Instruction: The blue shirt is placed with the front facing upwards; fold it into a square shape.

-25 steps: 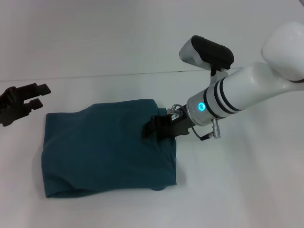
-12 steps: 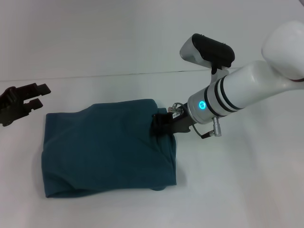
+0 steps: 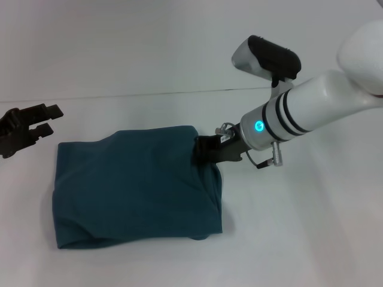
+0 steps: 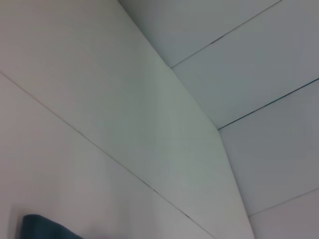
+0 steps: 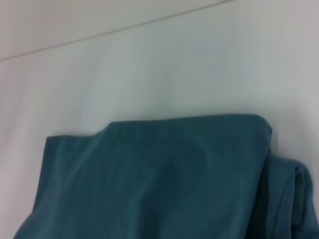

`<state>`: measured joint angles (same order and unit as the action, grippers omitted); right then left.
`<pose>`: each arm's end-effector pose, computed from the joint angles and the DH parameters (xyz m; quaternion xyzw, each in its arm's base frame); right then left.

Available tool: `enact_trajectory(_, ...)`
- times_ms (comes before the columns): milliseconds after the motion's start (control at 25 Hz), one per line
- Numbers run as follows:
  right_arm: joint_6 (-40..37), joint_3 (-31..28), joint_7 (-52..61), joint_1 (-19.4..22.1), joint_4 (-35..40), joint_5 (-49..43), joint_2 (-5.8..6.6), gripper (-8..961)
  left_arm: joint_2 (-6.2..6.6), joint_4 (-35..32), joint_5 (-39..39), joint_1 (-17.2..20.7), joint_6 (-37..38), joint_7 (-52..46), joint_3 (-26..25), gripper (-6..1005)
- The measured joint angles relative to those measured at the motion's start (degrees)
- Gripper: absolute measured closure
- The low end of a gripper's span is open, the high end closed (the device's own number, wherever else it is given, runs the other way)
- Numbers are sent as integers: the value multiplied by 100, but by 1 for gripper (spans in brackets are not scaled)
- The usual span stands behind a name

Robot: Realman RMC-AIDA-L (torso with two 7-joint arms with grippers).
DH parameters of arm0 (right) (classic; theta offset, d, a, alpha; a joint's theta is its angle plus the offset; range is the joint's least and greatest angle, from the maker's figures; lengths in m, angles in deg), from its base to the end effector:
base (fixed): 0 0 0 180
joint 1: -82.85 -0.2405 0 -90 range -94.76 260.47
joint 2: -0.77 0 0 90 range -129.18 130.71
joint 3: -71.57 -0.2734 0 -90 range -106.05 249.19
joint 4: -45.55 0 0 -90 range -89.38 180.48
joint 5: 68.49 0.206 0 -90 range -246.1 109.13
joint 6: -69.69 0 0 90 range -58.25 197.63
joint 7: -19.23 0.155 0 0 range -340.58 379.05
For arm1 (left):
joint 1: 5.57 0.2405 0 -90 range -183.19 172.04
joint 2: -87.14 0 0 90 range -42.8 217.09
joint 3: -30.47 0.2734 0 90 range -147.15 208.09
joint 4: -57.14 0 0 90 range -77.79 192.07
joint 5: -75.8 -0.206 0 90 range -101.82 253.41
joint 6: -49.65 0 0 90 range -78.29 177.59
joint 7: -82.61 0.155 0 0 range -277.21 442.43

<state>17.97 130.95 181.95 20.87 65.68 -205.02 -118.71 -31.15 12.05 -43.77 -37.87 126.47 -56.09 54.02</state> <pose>0.1724 0.4533 -0.1019 -0.7607 0.6216 0.0356 0.1837 -0.3025 0.3895 0.0545 -0.6520 -0.6437 -0.3498 0.1953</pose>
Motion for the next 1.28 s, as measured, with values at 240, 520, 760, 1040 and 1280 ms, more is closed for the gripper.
enact_trajectory(240,-108,-22,60,143,235,9,34,838,0,0,4,3,23,-9,1,420)
enact_trajectory(520,-213,-33,44,171,244,13,35,827,0,0,26,33,26,-14,-12,419)
enact_trajectory(760,-281,0,23,134,259,12,5,817,-5,8,80,53,9,-7,-17,419)
enact_trajectory(1040,-288,40,20,129,226,-20,3,714,-7,9,122,67,17,-4,-15,419)
enact_trajectory(1280,-124,44,41,154,199,1,-21,655,-14,17,136,67,2,8,5,420)
